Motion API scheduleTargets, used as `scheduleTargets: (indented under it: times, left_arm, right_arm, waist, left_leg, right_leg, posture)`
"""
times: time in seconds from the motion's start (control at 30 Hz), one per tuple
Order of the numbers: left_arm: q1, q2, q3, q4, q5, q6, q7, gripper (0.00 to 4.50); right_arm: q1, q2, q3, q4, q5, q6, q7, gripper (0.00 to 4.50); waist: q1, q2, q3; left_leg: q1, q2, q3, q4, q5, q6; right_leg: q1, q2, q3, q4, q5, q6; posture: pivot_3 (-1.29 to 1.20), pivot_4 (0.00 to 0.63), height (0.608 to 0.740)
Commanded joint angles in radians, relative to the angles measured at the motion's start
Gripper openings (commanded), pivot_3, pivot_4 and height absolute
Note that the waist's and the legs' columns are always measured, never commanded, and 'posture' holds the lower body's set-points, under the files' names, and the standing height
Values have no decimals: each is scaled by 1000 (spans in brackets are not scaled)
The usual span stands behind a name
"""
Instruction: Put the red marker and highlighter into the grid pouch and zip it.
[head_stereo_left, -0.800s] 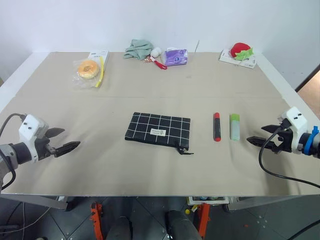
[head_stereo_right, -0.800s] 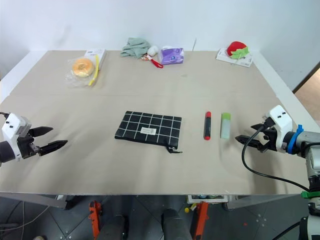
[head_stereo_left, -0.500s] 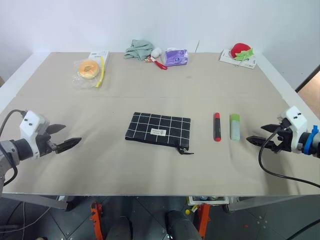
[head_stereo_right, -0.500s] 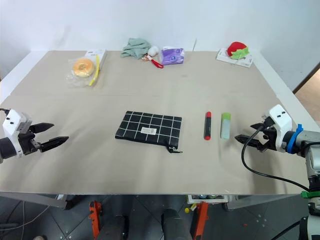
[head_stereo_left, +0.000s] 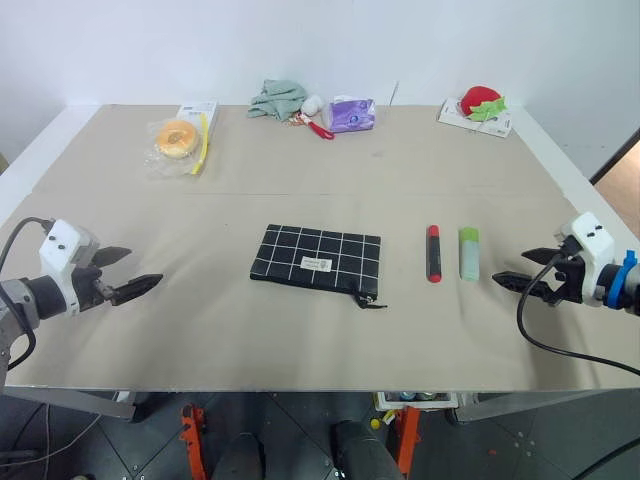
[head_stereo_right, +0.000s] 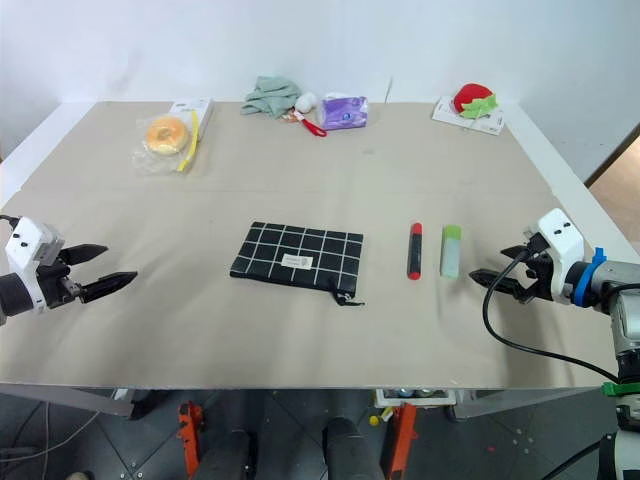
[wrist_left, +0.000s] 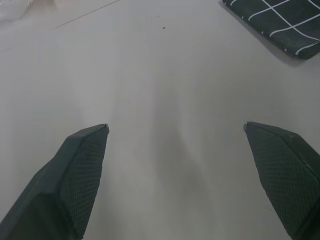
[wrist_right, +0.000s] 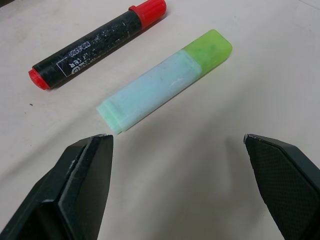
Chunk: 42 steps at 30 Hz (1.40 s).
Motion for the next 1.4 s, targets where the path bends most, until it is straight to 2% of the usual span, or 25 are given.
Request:
scheduleTargets:
  times: [0.03, 0.17, 0.23, 0.27, 0.33, 0.4, 0.57, 0.67, 0.77, 0.87, 1.0, 1.1, 1.17, 1.27, 1.4]
  left_arm:
    - [-18, 4, 17, -1, 4, -1, 5, 4476]
    - [-31, -11, 6, 7, 28, -37, 23, 4476]
    - [-56, -35, -10, 19, 41, -60, 33, 4476]
    - [-69, -47, -17, 23, 44, -66, 37, 4500]
    - [-85, -61, -22, 31, 49, -74, 38, 4500]
    - [-102, -72, -27, 40, 54, -85, 38, 4500]
    - [-201, -133, -60, 112, 127, -283, 72, 4500]
    - [-258, -165, -124, 189, 237, -510, 83, 4500]
    - [-320, -176, -231, 329, 410, -833, 120, 4500]
    - [-393, -162, -350, 485, 626, -1151, 217, 4500]
    - [-500, -147, -453, 643, 857, -1433, 394, 4500]
    - [-587, -140, -537, 725, 1070, -1548, 588, 4500]
    - [-639, -140, -583, 770, 1171, -1581, 707, 4500]
    - [-683, -138, -639, 815, 1261, -1607, 827, 4500]
    - [-715, -137, -700, 841, 1342, -1635, 958, 4500]
  right_arm:
    - [-15, -16, -37, -25, 13, -6, 2, 4500]
    - [-25, 13, -73, -66, 70, 8, 11, 4500]
    - [-41, 48, -97, -161, 137, 49, 11, 4500]
    - [-47, 64, -104, -205, 158, 66, -1, 4109]
    - [-51, 84, -114, -259, 174, 86, -32, 3718]
    - [-54, 124, -120, -330, 196, 114, -90, 2688]
    - [-33, 358, -13, -617, 198, 238, -354, 45]
    - [-11, 470, 88, -711, 150, 293, -466, 15]
    - [5, 558, 183, -706, 81, 353, -585, 15]
    - [21, 569, 270, -647, -21, 382, -657, 15]
    - [21, 549, 307, -613, -91, 367, -685, 15]
    - [34, 500, 349, -602, -133, 313, -637, 15]
    - [42, 446, 386, -570, -189, 253, -612, 15]
    - [51, 360, 451, -540, -273, 109, -550, 15]
    - [31, 316, 475, -483, -340, -66, -500, 15]
  waist:
    - [0, 0, 0]
    - [0, 0, 0]
    - [0, 0, 0]
    - [-1, 0, 0]
    - [-1, 1, 0]
    - [0, 0, 0]
    - [1, -1, -1]
    - [4, -1, -1]
    - [7, -1, -1]
    - [11, -2, -2]
    - [16, -3, -3]
    - [23, -4, -3]
    - [26, -4, -3]
    - [33, -4, -4]
    - [34, -4, -4]
  left_leg:
    - [0, 0, 0, 0, 0, 0]
    - [0, 0, 0, 1, 0, 0]
    - [0, 0, 0, 1, 0, 0]
    - [1, 0, 0, 1, 0, 0]
    - [1, 0, 0, 3, 0, 0]
    - [0, 0, -1, 4, 0, 0]
    - [0, 1, -2, 7, 0, 0]
    - [0, 1, -2, 7, 1, 0]
    - [-1, 0, -2, 8, 1, -1]
    - [-2, -1, -2, 8, 1, -1]
    - [-2, -2, -2, 8, 1, 0]
    - [-2, -1, -3, 9, 1, 0]
    - [-1, -1, -3, 9, 1, 0]
    - [0, -2, -3, 10, 1, 0]
    - [0, -2, -3, 10, 1, 0]
  right_leg:
    - [0, 0, 0, 0, 0, 0]
    - [0, 0, 0, 0, 0, 0]
    - [0, 0, 0, 1, 0, 0]
    - [0, 0, 0, 1, 1, 0]
    - [0, 1, 0, 2, 2, 0]
    - [1, 1, 0, 3, 2, 0]
    - [1, 2, 0, 3, 3, 0]
    - [1, 2, 0, 4, 4, 0]
    - [1, 1, 0, 4, 7, -5]
    - [1, 1, 0, 4, 7, -6]
    - [1, 0, 0, 4, 7, -5]
    - [2, 1, 0, 4, 8, -4]
    - [3, 1, 0, 3, 5, 3]
    - [5, 0, 0, 2, 5, 5]
    - [6, 0, 0, -1, 6, 6]
  posture:
    - [0, 150, 739]
    - [0, 150, 739]
    - [0, 150, 739]
    - [0, 150, 739]
    - [0, 150, 739]
    - [0, 150, 739]
    - [0, 150, 739]
    - [0, 150, 739]
    - [0, 150, 739]
    - [0, 150, 739]
    - [0, 150, 739]
    - [0, 150, 739]
    - [0, 150, 739]
    - [0, 150, 739]
    - [0, 150, 739]
